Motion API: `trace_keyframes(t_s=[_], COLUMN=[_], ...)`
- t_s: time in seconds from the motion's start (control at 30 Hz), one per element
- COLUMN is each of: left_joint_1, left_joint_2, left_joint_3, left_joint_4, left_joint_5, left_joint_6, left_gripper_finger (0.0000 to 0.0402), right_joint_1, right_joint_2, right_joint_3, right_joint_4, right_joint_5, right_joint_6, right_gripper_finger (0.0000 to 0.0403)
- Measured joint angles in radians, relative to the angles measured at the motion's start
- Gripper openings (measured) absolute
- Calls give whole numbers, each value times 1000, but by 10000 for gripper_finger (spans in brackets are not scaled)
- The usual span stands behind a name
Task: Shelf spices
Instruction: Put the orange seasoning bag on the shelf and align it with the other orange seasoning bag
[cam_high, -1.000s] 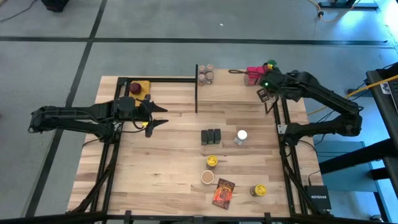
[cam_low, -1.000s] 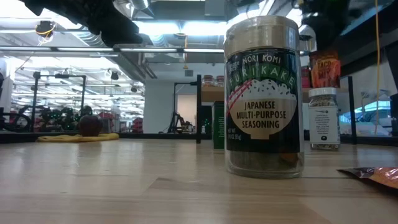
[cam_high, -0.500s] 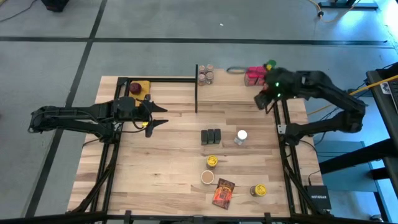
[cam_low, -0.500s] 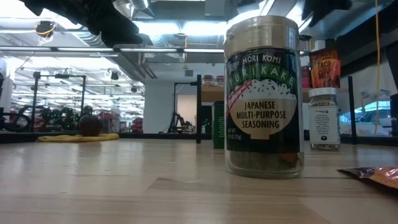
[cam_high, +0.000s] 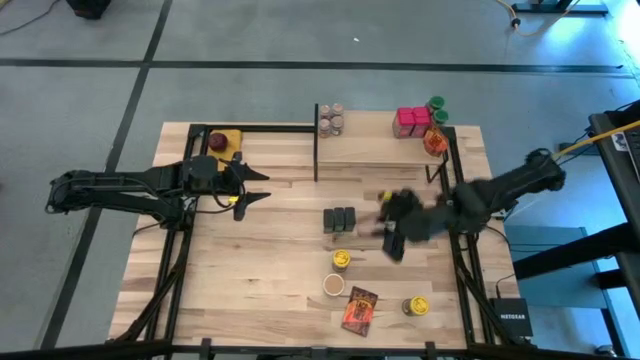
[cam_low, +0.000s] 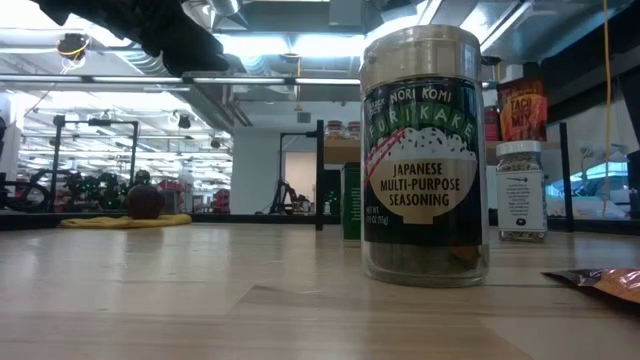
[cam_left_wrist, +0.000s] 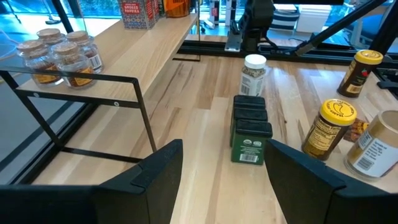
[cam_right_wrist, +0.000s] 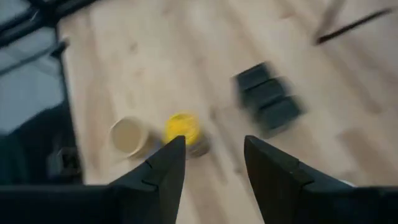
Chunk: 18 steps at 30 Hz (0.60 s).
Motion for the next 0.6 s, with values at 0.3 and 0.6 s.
trace_keyframes(t_s=[0.3, 0.6], left_joint_1=[0, 0], left_joint_2=[0, 0], left_joint_3=[0, 0], left_joint_4=[0, 0], left_joint_5=[0, 0], left_joint_6=[-6, -16], left_gripper_finger=[219, 219], right_joint_1=[202, 279], right_joint_2=[270, 515], right_joint_3=[-4, -4], right_joint_4=[121, 90], right_joint_5=[-110, -240], right_joint_6=[35, -129], right_gripper_finger=[170, 170])
